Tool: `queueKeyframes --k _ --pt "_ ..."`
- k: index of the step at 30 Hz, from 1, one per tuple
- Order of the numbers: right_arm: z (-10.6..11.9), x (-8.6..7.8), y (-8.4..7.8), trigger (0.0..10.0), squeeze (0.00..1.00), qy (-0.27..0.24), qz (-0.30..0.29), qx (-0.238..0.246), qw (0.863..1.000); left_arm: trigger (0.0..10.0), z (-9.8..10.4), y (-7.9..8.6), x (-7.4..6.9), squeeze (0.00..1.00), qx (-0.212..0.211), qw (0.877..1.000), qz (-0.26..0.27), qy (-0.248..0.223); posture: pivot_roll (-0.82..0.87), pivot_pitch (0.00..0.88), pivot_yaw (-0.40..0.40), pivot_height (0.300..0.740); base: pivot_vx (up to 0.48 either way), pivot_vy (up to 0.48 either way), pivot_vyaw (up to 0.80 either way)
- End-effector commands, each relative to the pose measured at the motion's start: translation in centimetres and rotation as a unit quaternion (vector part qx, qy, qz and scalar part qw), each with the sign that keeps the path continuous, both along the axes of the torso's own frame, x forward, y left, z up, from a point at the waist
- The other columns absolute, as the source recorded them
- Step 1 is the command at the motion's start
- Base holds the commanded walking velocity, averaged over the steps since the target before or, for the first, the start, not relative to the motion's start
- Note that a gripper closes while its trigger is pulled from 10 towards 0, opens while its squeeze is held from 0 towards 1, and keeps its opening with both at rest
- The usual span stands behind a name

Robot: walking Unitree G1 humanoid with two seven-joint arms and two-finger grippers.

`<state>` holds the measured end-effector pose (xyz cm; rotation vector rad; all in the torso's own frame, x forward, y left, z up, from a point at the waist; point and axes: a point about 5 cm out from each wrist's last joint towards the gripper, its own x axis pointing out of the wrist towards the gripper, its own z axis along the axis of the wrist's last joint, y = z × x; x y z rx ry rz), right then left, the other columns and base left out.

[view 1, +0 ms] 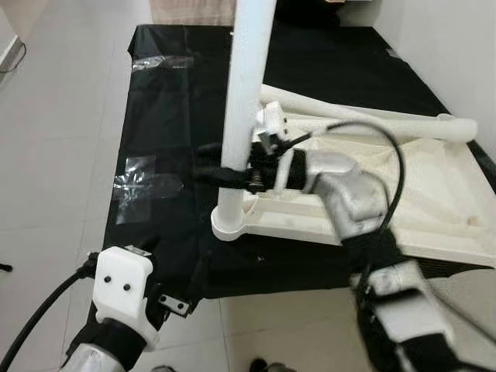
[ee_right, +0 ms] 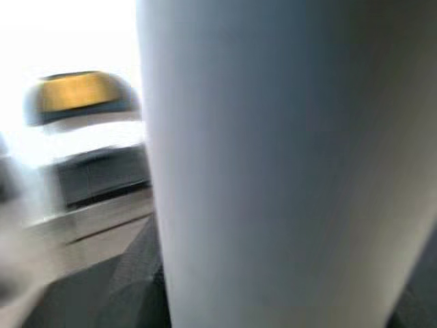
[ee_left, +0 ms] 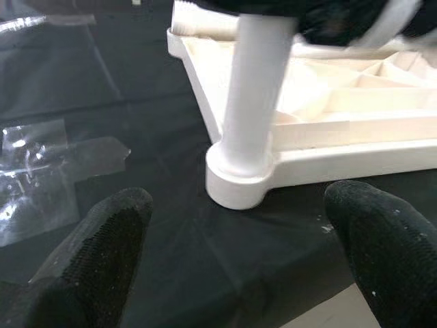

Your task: Building children table

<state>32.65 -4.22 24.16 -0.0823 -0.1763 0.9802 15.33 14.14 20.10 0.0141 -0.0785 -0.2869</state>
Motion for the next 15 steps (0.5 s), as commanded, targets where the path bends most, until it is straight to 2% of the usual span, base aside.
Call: queueKeyframes --k 1,4,5,6,10,11,12,13,14,15 --pt "-4.9 -1.8 -0.7 0.0 0.00 0.068 -0.191 -0.062 0.977 10.0 -0.3 0.1 0.1 0.00 0.001 1.000 -0.004 0.009 0.11 0.216 -0.094 0.740 0.000 0.000 0.00" --pt "-5.1 -2.5 -0.1 0.0 0.00 0.068 -0.187 -0.061 0.978 10.0 -0.3 0.2 0.2 0.00 0.000 1.000 -0.005 0.010 0.10 0.209 -0.089 0.740 0.000 0.000 0.00" --pt "-4.7 -2.5 0.9 0.0 0.00 0.063 -0.176 -0.049 0.981 10.0 -0.3 0.0 0.4 0.00 -0.001 1.000 -0.009 0.008 0.10 0.187 -0.078 0.740 0.000 0.000 0.00" --pt "-4.2 -2.4 1.9 0.0 0.00 0.058 -0.163 -0.037 0.984 10.0 -0.3 -0.1 0.6 0.00 -0.003 1.000 -0.013 0.006 0.10 0.182 -0.080 0.740 0.000 0.000 0.00" --pt "-3.3 -1.6 2.9 0.0 0.00 0.048 -0.145 -0.018 0.988 10.0 -0.2 -0.3 1.0 0.00 -0.005 1.000 -0.016 0.001 0.10 0.167 -0.081 0.740 0.000 0.000 0.00" --pt "-3.1 -1.3 3.0 4.6 0.00 0.045 -0.143 -0.014 0.989 10.0 -0.2 -0.3 1.1 0.00 -0.005 1.000 -0.015 -0.002 0.11 0.163 -0.085 0.740 0.000 0.000 0.00" --pt "-3.1 -1.3 3.0 4.6 0.00 0.045 -0.143 -0.014 0.989 10.0 -0.2 -0.3 1.1 0.00 -0.005 1.000 -0.015 -0.002 0.11 0.163 -0.085 0.740 0.000 0.000 0.00" --pt "-2.8 -1.0 2.8 10.0 0.59 0.040 -0.143 0.000 0.989 10.0 -0.1 -0.1 1.3 0.00 -0.004 1.000 -0.009 -0.006 0.12 0.158 -0.086 0.740 0.000 0.000 0.00" --pt "-2.8 -1.0 2.8 10.0 0.59 0.040 -0.143 0.000 0.989 10.0 -0.1 -0.1 1.3 0.00 -0.004 1.000 -0.009 -0.006 0.12 0.158 -0.086 0.740 0.000 0.000 0.00" --pt "-2.5 -0.8 2.6 10.0 1.00 0.041 -0.144 0.018 0.989 10.0 0.0 0.1 1.4 0.00 -0.004 1.000 -0.004 -0.009 0.12 0.158 -0.086 0.740 0.000 0.000 0.00"
